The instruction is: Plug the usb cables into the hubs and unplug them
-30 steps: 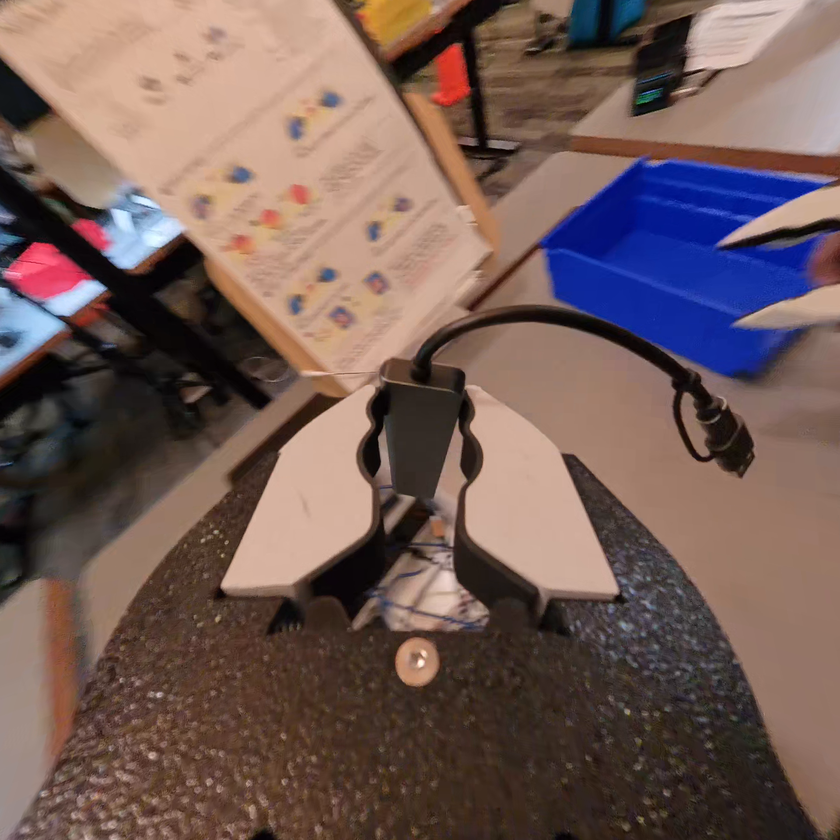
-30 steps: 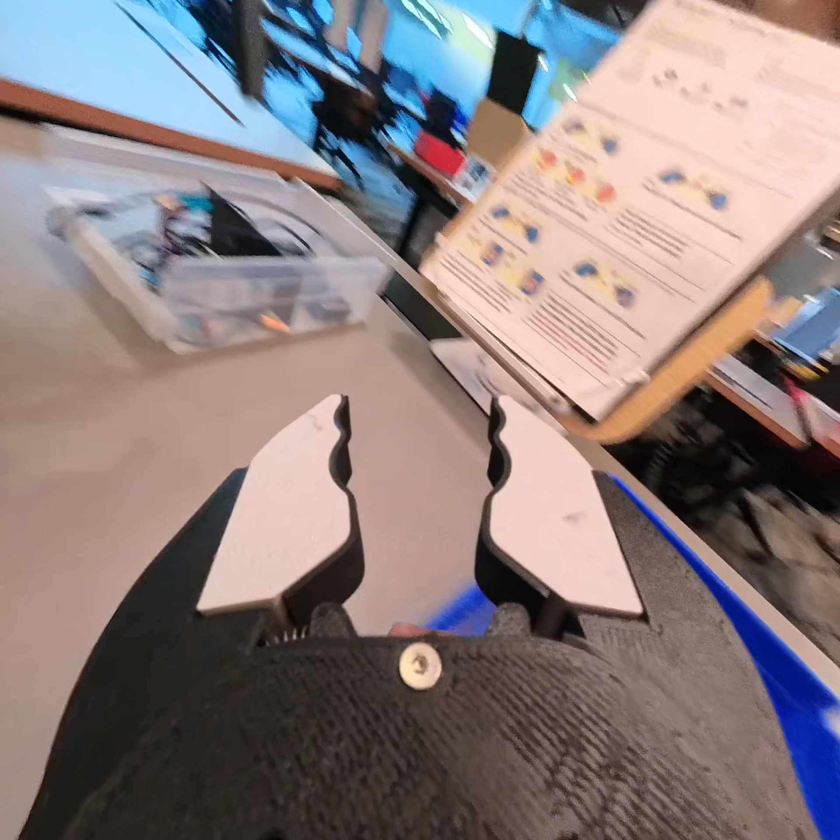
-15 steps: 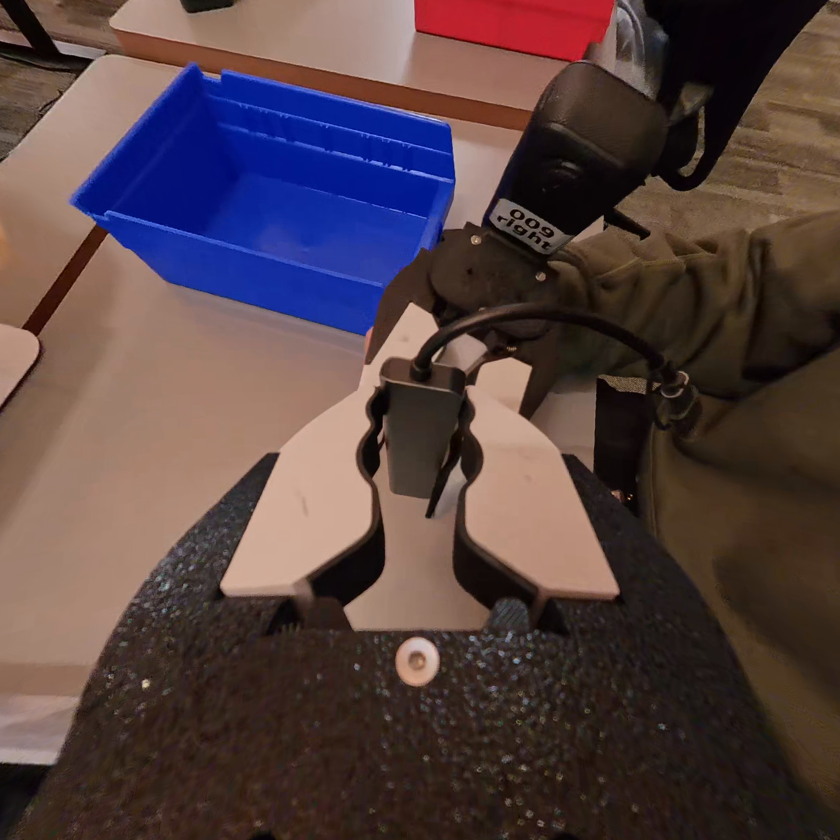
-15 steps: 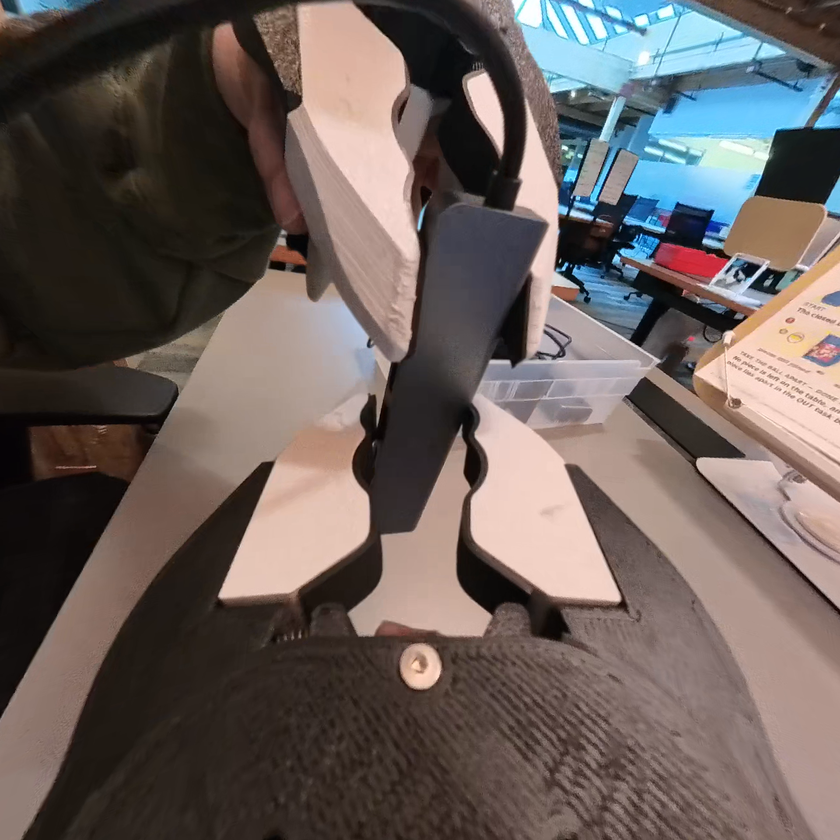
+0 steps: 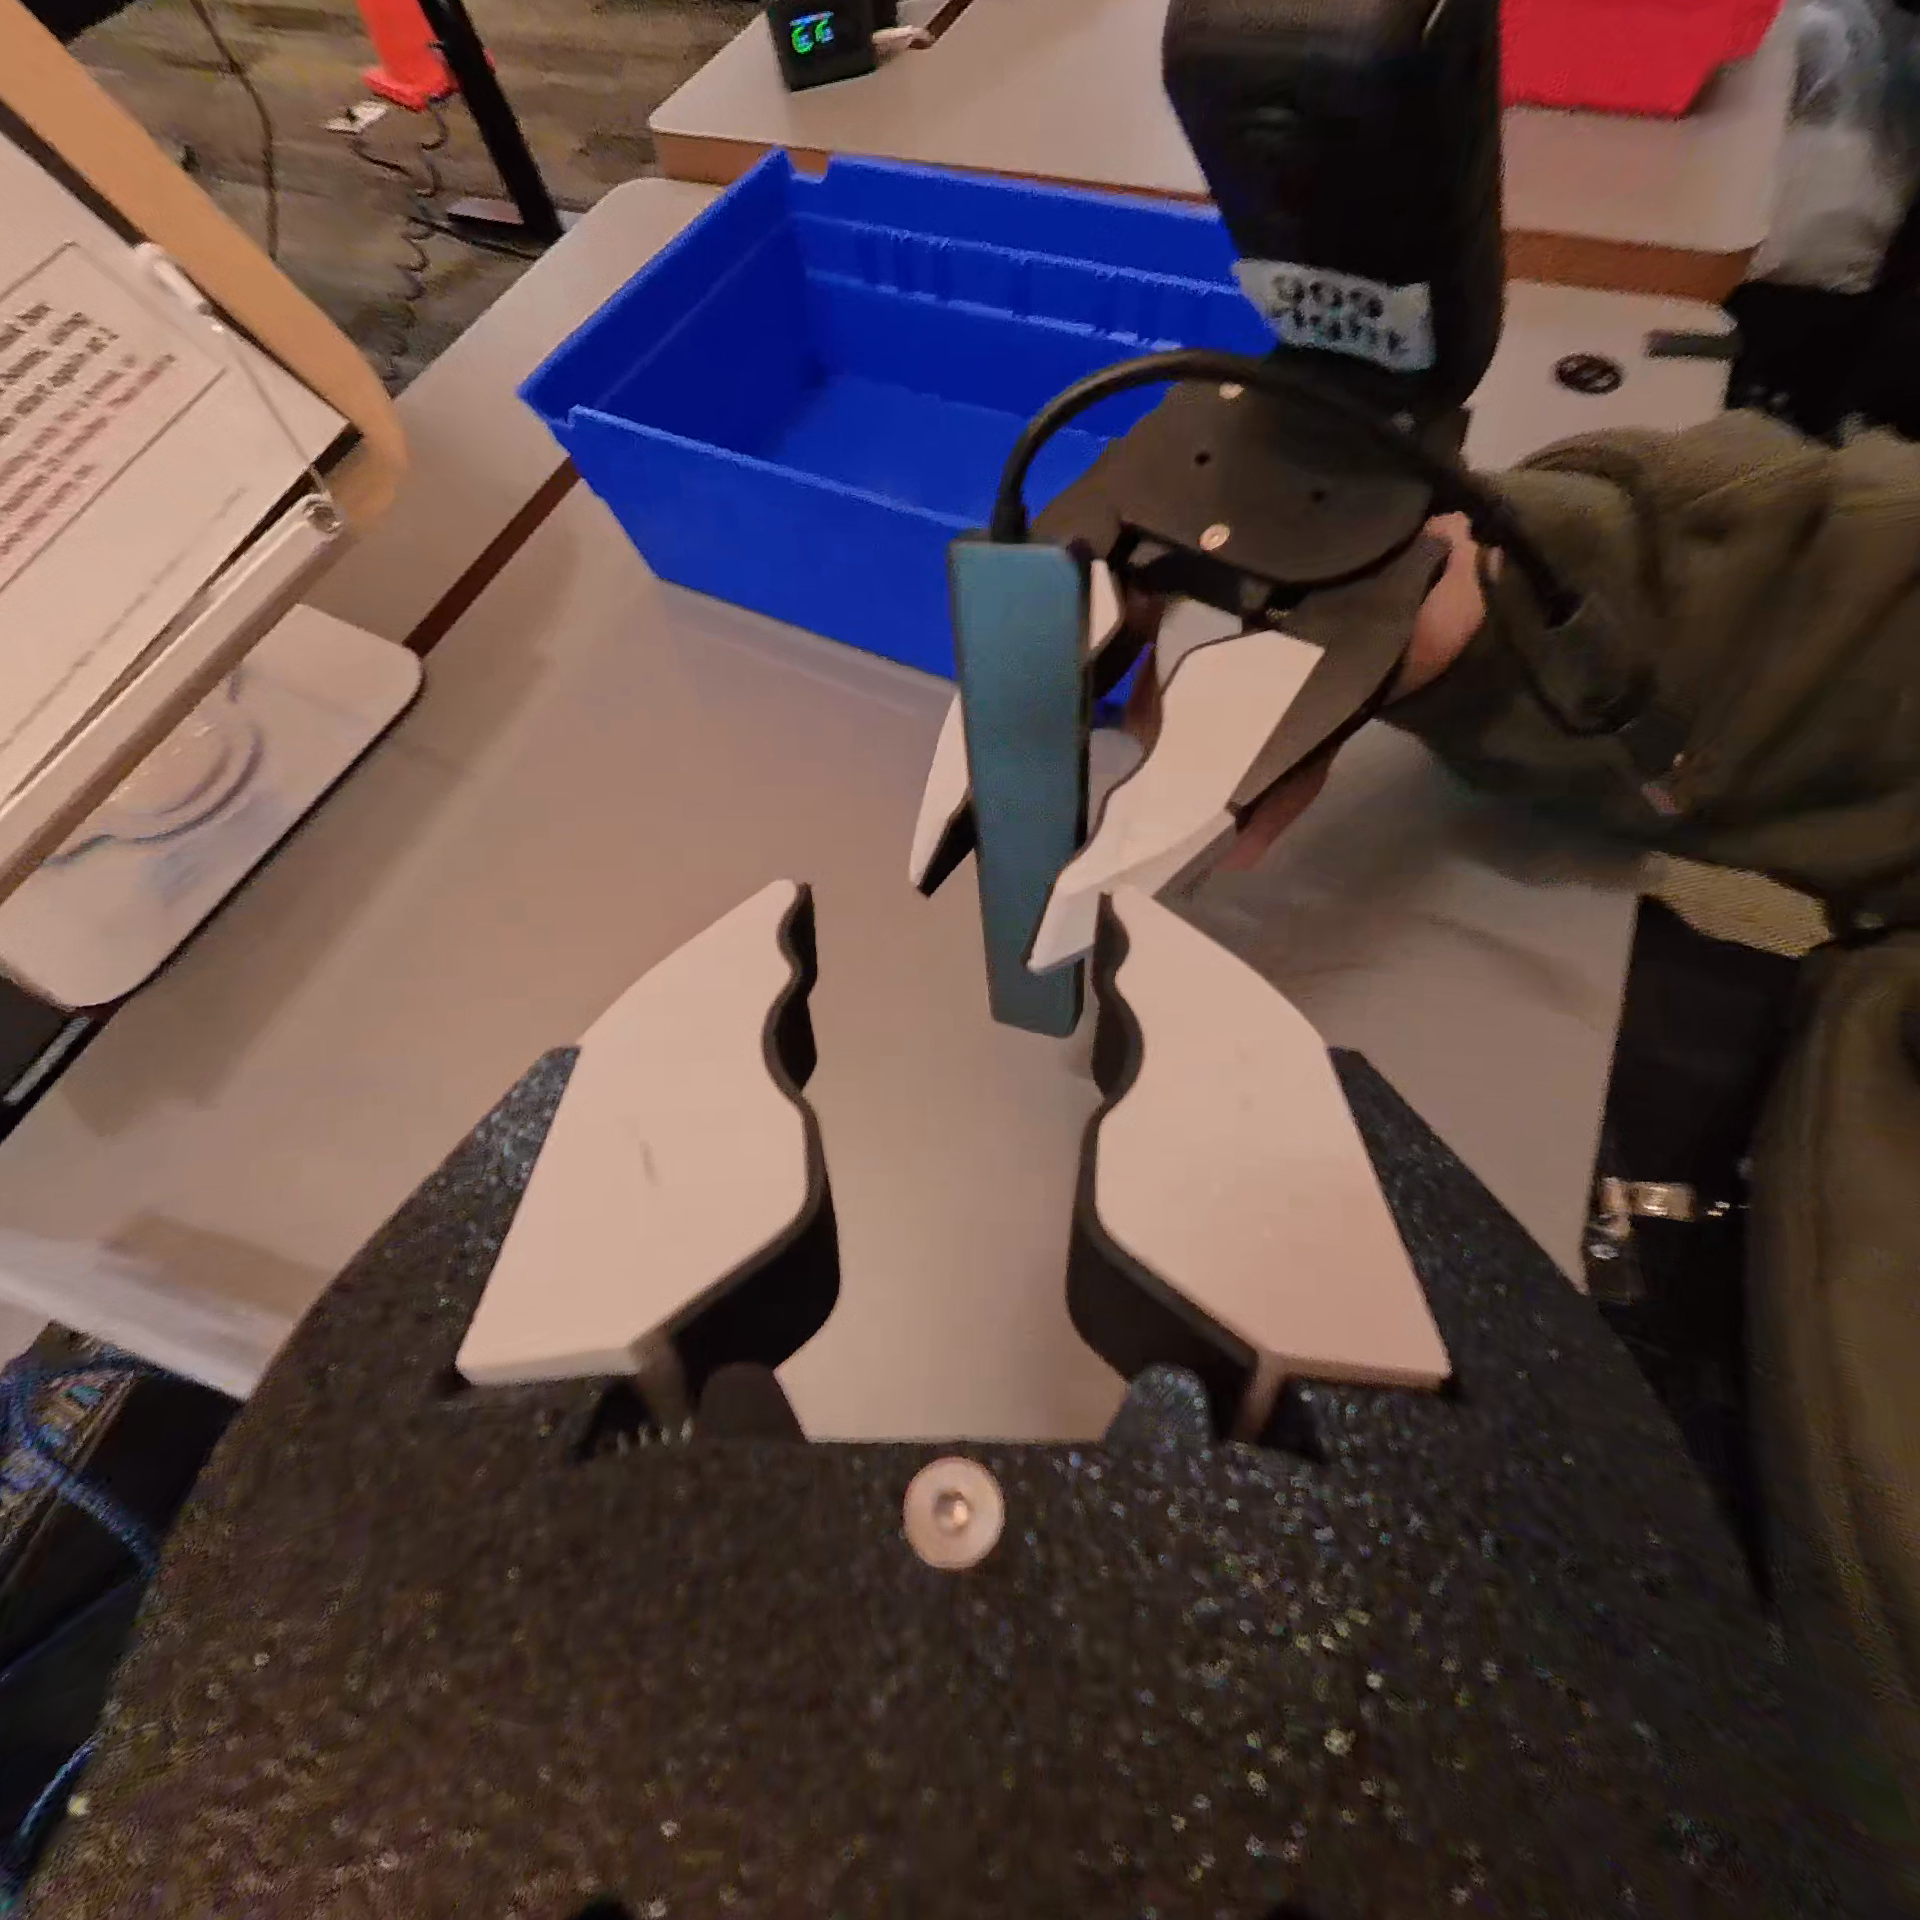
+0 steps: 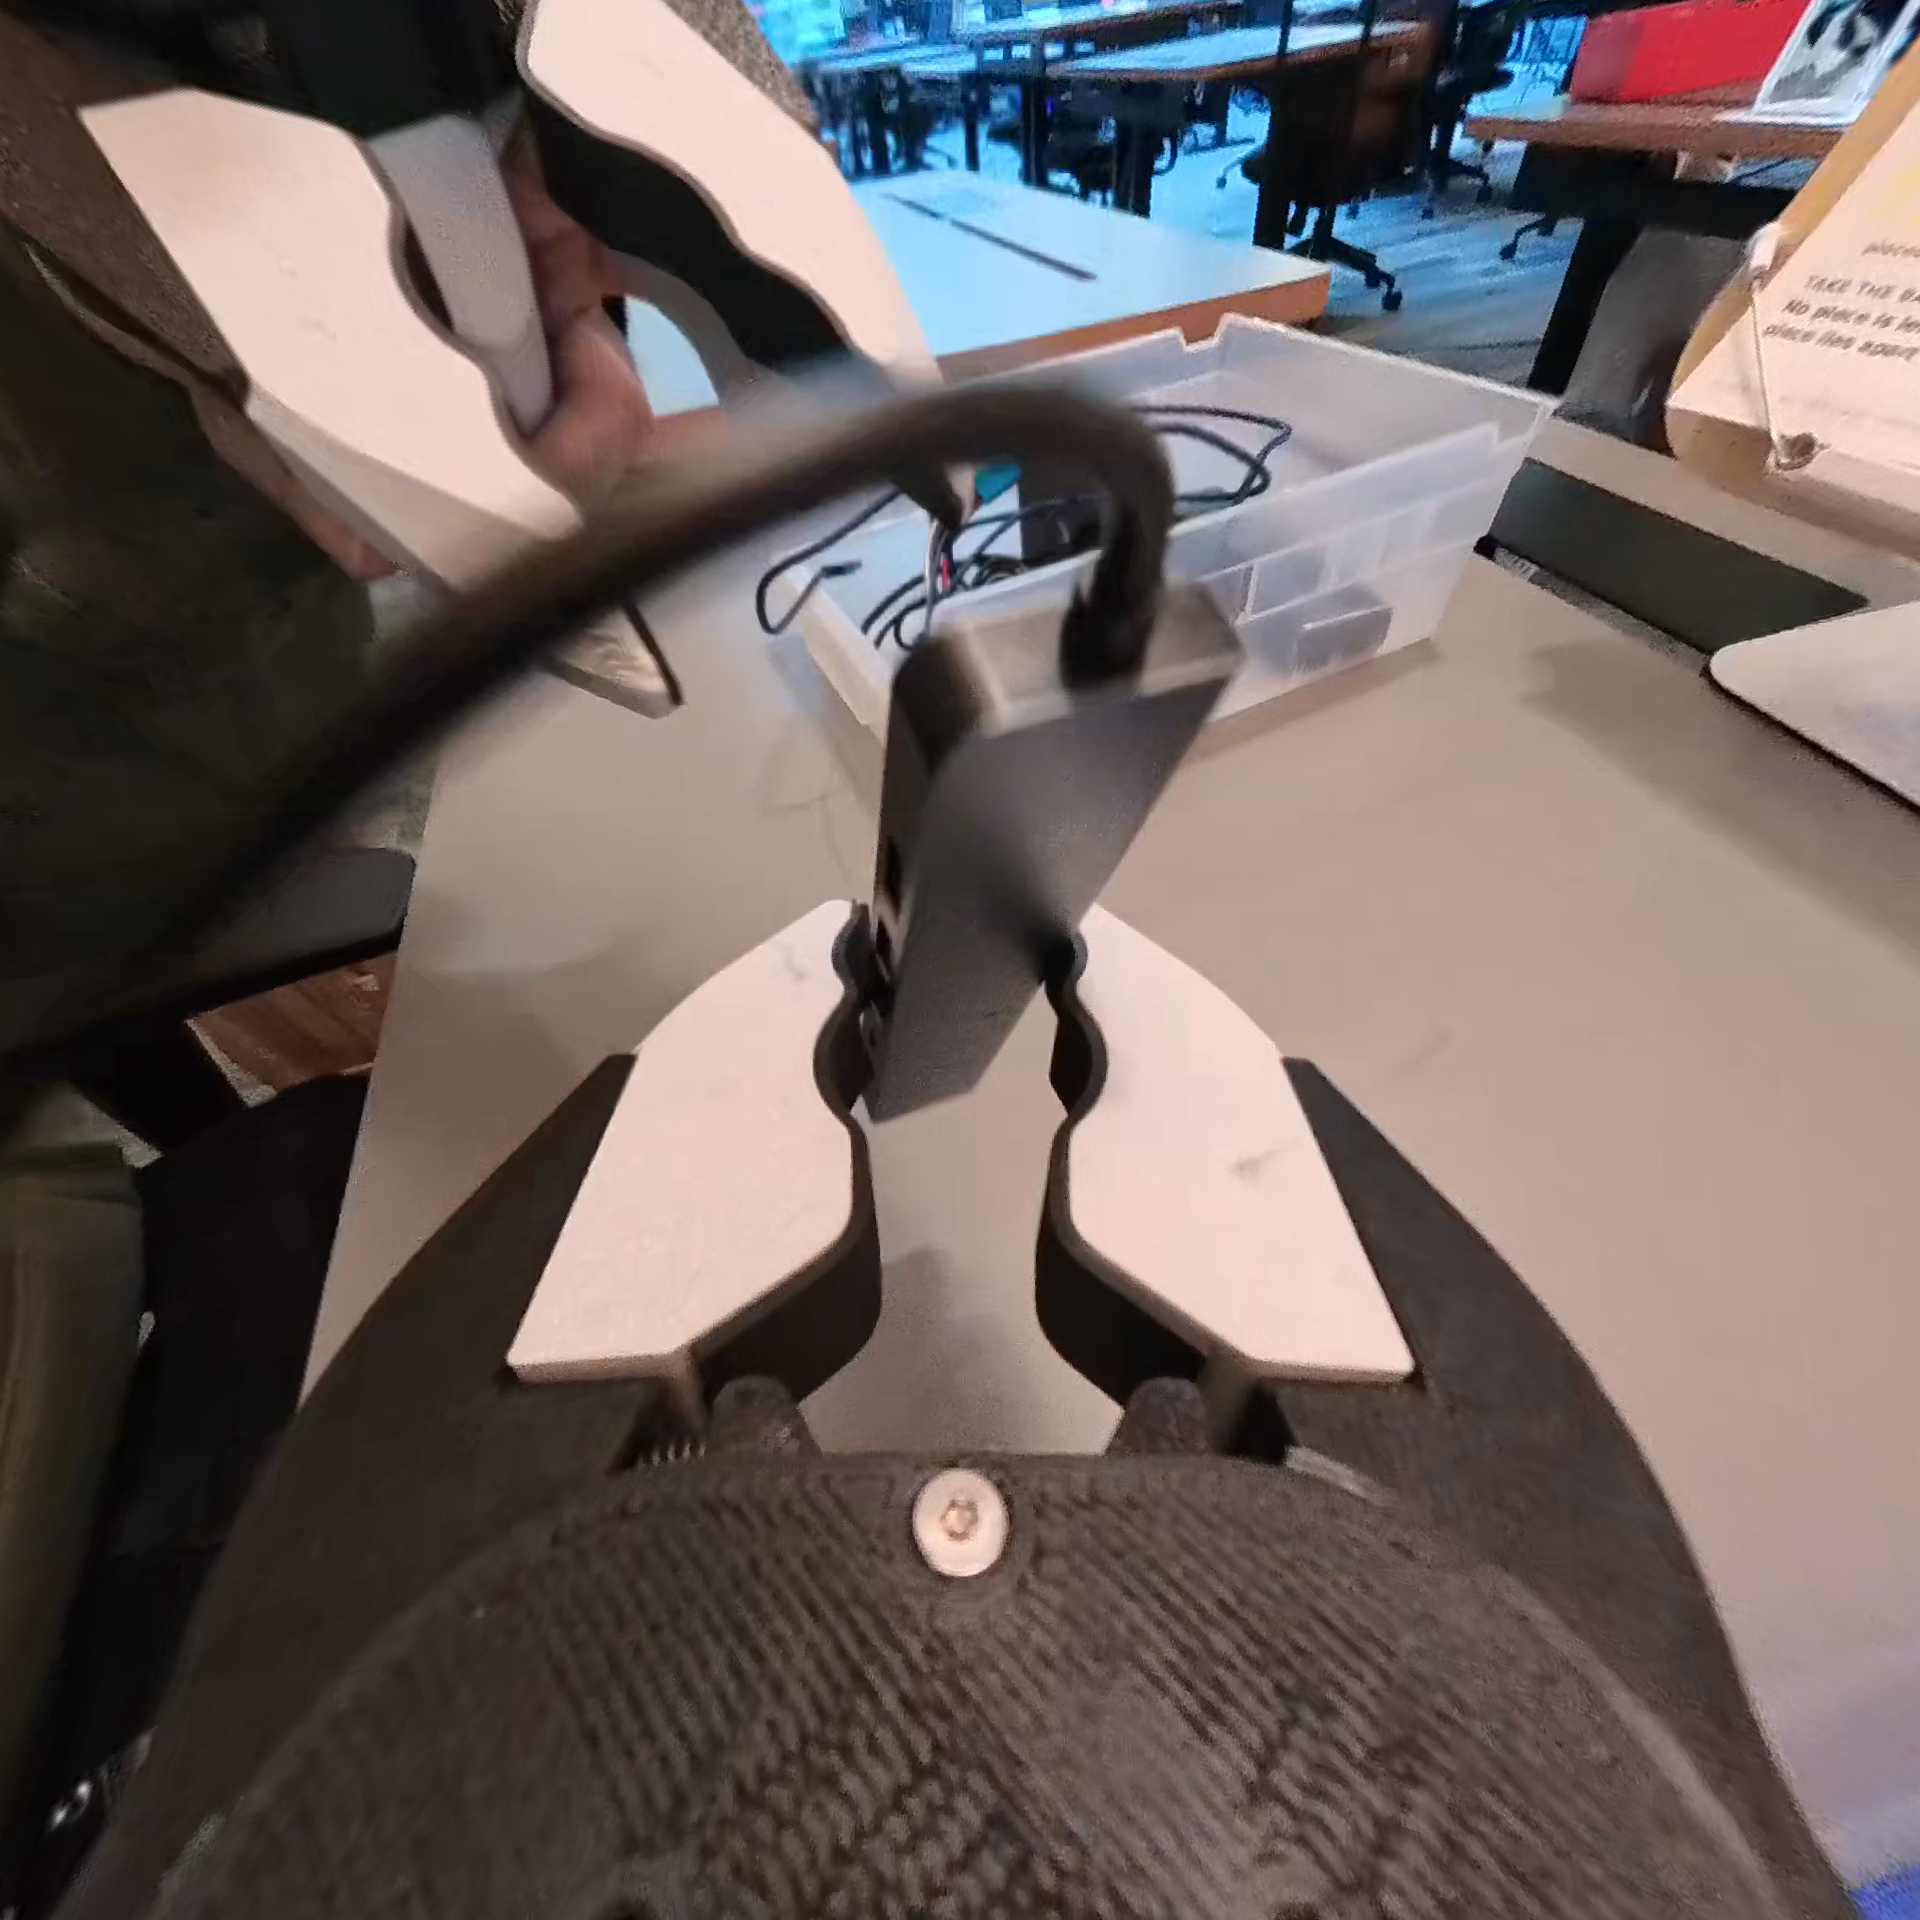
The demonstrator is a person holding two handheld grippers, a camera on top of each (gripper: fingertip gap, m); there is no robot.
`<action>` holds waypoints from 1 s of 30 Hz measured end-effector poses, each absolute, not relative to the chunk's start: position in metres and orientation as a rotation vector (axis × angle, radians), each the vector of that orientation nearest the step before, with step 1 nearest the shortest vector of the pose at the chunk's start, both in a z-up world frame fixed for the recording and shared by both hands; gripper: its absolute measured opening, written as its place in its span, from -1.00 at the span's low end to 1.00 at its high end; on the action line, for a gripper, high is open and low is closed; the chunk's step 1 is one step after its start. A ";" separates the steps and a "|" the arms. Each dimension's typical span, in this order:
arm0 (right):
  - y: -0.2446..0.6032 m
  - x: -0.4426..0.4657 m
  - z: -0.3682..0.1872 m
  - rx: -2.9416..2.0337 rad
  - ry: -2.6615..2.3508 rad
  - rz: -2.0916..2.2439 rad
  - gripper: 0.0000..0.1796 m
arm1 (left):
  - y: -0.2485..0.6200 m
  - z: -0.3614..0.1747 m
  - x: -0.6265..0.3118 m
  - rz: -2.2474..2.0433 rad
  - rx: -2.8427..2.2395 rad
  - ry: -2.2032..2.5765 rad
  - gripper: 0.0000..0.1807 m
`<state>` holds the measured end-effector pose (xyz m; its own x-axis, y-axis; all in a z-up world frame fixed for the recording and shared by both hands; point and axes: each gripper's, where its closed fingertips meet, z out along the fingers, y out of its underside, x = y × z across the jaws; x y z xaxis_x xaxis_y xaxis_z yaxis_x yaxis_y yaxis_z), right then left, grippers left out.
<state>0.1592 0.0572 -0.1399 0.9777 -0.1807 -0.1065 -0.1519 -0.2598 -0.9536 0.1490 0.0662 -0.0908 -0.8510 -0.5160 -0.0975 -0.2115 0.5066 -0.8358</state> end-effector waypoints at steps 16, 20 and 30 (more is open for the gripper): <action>0.063 0.160 -0.156 -1.967 0.253 -0.154 -0.66 | 0.010 -0.113 0.155 -1.022 -0.431 2.558 -0.69; 0.059 0.163 -0.149 -1.900 0.254 -0.173 -0.68 | 0.007 -0.108 0.159 -1.122 -0.456 2.480 -0.69; 0.041 0.143 -0.076 -1.427 0.056 -0.142 -0.49 | 0.040 -0.015 0.139 -2.330 -0.453 1.934 -0.69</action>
